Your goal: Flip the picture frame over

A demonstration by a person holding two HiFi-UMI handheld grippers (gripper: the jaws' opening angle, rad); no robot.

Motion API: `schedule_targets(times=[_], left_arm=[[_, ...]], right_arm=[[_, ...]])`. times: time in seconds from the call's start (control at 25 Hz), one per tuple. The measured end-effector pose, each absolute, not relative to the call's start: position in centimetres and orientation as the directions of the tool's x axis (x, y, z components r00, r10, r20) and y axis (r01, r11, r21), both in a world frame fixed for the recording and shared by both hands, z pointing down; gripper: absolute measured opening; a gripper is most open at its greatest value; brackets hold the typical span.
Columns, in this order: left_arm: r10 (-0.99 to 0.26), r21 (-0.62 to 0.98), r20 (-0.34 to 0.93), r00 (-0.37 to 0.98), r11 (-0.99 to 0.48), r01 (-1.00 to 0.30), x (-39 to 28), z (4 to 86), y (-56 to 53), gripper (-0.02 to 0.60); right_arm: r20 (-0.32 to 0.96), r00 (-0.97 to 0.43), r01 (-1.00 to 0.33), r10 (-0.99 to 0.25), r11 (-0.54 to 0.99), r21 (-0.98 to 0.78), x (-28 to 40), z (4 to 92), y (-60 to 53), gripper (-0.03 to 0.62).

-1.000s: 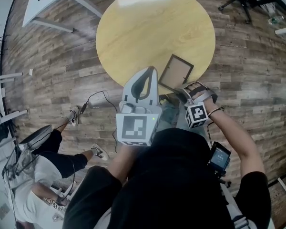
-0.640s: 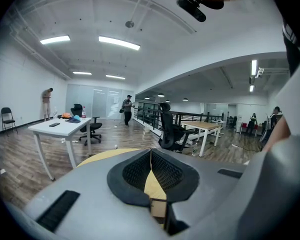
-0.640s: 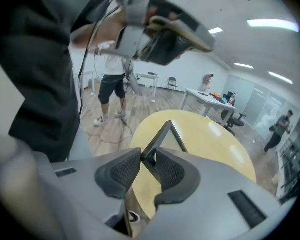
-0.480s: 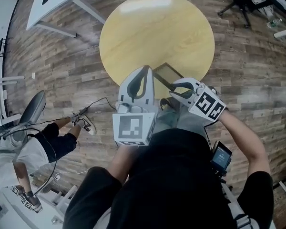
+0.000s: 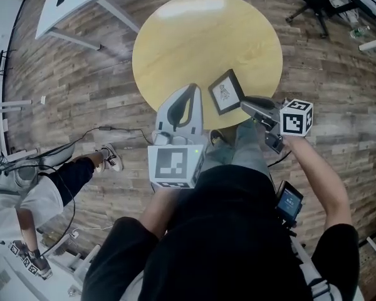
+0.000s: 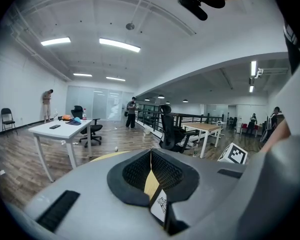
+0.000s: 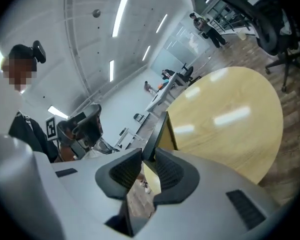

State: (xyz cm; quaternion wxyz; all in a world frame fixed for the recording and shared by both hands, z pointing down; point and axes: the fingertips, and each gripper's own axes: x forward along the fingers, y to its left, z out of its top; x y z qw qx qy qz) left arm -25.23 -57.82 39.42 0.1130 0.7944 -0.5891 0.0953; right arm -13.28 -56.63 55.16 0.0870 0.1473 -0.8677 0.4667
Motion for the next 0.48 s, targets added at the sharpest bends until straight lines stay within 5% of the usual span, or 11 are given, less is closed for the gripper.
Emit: schedule_targets(times=[0.48], left_arm=[[-0.906, 0.062, 0.294, 0.305, -0.301, -0.952, -25.2, 39.5, -58.2, 0.023]], right_arm=[[0.446, -0.874, -0.486, -0.194, 0.369, -0.792, -10.1, 61.4, -56.2, 0.084]])
